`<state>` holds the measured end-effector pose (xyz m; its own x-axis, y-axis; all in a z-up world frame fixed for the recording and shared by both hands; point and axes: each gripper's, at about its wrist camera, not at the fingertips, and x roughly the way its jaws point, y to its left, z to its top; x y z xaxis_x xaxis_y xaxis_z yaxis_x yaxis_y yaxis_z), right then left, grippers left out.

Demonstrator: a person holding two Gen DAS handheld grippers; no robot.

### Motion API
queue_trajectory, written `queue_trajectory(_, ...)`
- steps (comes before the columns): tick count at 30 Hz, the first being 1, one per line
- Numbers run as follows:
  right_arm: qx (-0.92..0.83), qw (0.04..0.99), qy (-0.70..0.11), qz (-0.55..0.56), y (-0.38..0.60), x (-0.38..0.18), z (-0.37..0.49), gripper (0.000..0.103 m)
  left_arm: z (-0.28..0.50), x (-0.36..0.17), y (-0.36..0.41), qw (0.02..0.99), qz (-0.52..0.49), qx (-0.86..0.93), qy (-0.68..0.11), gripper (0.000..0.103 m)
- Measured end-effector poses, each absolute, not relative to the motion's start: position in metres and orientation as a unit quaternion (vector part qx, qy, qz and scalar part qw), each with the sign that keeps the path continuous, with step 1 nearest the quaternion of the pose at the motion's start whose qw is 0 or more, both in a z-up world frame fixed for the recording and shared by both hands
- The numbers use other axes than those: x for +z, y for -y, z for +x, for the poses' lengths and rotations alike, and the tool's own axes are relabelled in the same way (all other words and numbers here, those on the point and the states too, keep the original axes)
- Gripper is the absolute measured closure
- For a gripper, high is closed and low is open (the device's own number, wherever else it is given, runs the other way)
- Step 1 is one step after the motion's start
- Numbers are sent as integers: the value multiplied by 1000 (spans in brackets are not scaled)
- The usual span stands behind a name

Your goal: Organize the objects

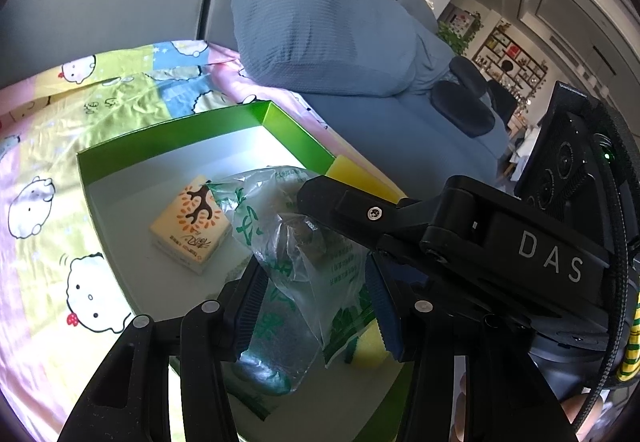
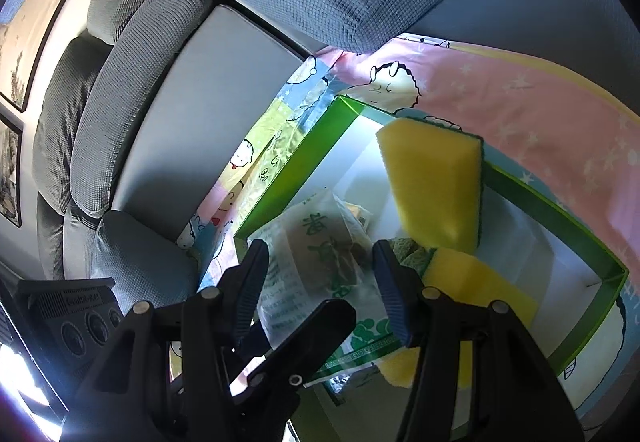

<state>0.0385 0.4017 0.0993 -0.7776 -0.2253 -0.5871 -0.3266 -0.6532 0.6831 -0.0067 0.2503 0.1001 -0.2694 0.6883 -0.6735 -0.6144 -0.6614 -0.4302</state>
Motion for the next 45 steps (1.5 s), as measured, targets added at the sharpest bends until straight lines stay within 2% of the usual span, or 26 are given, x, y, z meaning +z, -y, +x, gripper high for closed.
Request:
queue_trajectory(19, 845, 42, -406, -345, -395, 92, 29, 51, -14, 88, -239, 389, -468, 791, 67, 51)
queue_trajectory(22, 843, 53, -404, -352, -393, 91, 28, 42, -15, 85, -238, 385, -473, 789, 68, 51)
queue_trajectory(34, 846, 62, -396, -351, -391, 92, 31, 42, -14, 87, -236, 381, -468, 795, 66, 51)
queue_trajectory(45, 856, 78, -383, -338, -387, 103, 39, 40, -2, 111, -214, 364, -428, 825, 60, 51)
